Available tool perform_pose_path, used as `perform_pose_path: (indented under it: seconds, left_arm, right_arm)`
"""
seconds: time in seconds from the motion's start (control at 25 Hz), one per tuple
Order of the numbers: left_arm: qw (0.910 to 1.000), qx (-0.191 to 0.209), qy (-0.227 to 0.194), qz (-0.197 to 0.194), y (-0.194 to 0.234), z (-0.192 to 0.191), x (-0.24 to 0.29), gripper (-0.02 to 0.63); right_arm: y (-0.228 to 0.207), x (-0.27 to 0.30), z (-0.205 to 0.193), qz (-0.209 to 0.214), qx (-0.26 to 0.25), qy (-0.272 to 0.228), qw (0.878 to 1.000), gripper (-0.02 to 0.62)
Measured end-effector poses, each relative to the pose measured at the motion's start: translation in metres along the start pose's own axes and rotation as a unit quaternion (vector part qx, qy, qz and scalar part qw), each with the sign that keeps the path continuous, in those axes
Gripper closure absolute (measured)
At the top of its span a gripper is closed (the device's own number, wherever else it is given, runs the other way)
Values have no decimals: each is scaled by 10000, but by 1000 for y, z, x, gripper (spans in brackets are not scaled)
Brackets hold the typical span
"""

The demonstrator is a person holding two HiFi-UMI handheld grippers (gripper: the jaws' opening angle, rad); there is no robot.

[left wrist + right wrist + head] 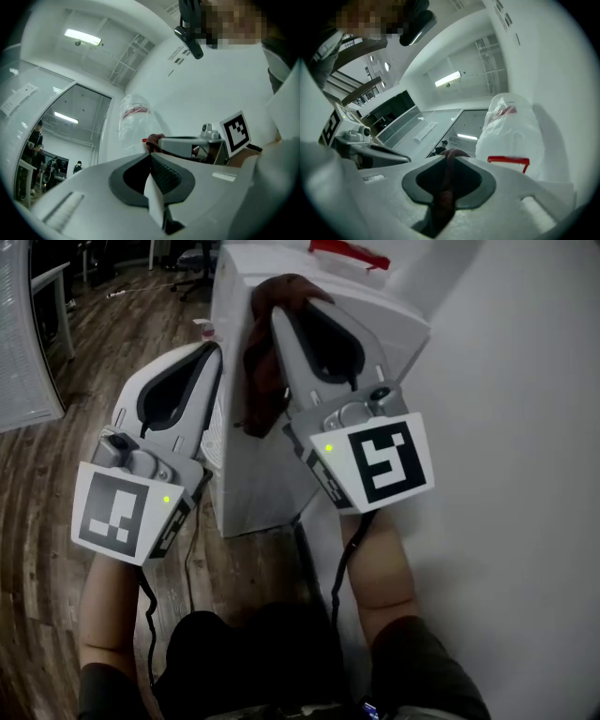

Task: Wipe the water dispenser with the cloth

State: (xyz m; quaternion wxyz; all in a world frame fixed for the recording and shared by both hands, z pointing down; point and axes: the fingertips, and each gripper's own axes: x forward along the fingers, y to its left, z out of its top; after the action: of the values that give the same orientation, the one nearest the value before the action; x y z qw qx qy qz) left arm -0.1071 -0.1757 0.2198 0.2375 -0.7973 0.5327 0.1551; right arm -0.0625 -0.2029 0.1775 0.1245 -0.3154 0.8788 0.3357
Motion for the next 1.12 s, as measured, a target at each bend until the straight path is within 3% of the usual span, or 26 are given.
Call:
perform_pose_path:
  seconds: [0.2, 0.36, 0.52, 0.64, 0.76, 0.96, 1.12]
  left_arm:
    - [9997, -23, 209, 103, 1, -38, -17, 588]
    - [9964, -407, 668, 340, 6, -66, -27, 588]
    - [9885, -611, 1331, 377, -20, -178, -94, 588]
    - [9853, -708, 1488, 457, -29, -239, -127, 588]
    - [9811, -774, 1690, 544, -32, -279, -147, 587]
    - [9712, -973, 2118, 491, -50, -333, -175, 586]
    - [9688, -1082, 2190, 429, -65, -350, -185, 588]
  right_arm:
    - [38, -12, -44, 212, 239, 438, 9985, 551]
    - [53, -15, -66, 655, 413, 862, 9933, 549]
    - [118, -78, -165, 696, 917, 1285, 9850, 549]
    - [154, -118, -231, 731, 868, 1670, 9794, 549]
    - [174, -150, -290, 794, 888, 2286, 9662, 549]
    - [210, -202, -378, 838, 1311, 3214, 9341, 549]
    - [236, -221, -423, 926, 1643, 3500, 9176, 549]
